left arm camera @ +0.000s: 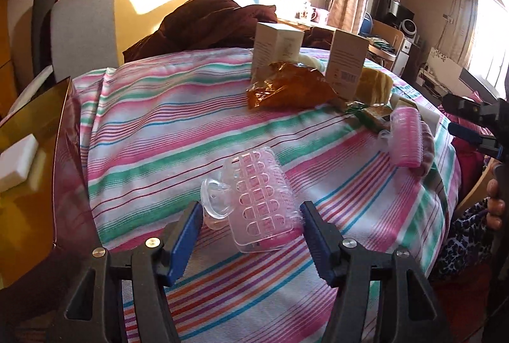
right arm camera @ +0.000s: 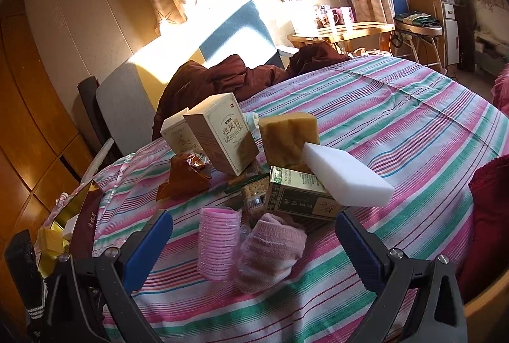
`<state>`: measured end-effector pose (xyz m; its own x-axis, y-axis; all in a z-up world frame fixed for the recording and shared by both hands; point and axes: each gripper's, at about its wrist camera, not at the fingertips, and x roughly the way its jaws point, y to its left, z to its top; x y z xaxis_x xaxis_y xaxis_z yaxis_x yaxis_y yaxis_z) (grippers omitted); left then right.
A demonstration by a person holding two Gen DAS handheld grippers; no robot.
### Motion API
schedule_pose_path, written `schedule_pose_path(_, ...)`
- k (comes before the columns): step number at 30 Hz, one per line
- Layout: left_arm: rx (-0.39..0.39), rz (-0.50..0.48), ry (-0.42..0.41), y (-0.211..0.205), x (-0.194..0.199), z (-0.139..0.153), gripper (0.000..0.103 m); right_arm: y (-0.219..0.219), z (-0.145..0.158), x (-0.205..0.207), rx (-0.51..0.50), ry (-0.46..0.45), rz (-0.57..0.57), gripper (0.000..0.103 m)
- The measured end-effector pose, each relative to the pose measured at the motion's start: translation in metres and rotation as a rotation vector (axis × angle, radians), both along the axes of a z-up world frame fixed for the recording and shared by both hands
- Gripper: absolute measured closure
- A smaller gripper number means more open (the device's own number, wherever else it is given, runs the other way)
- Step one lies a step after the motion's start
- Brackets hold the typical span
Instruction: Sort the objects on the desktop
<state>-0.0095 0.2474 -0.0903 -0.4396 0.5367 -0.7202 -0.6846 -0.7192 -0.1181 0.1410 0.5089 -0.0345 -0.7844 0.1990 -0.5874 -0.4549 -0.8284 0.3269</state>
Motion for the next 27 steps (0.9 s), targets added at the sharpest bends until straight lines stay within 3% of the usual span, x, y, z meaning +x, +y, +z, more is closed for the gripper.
schedule_pose_path(7, 0.026, -0.002, -0.001, -0.009, 0.003, 0.0, 0.039, -0.024, 0.009, -0.008, 0.047, -0.02, 0.053, 0.0)
schedule_pose_path(16, 0.048, -0.019, -0.007, -0.017, 0.01, -0.001, 0.039, -0.064, 0.01, -0.026, 0.289, -0.122, 0.151, 0.002)
schedule_pose_path(19, 0.052, -0.02, -0.011, -0.017, 0.01, -0.002, 0.039, -0.07, 0.009, -0.033, 0.362, -0.14, 0.169, 0.01)
schedule_pose_path(23, 0.058, -0.021, -0.015, -0.018, 0.011, -0.002, 0.038, -0.069, 0.004, -0.045, 0.387, -0.182, 0.19, 0.028)
schedule_pose_path(27, 0.065, -0.021, -0.02, -0.019, 0.01, -0.003, 0.038, -0.063, -0.011, -0.057, 0.379, -0.253, 0.216, 0.029)
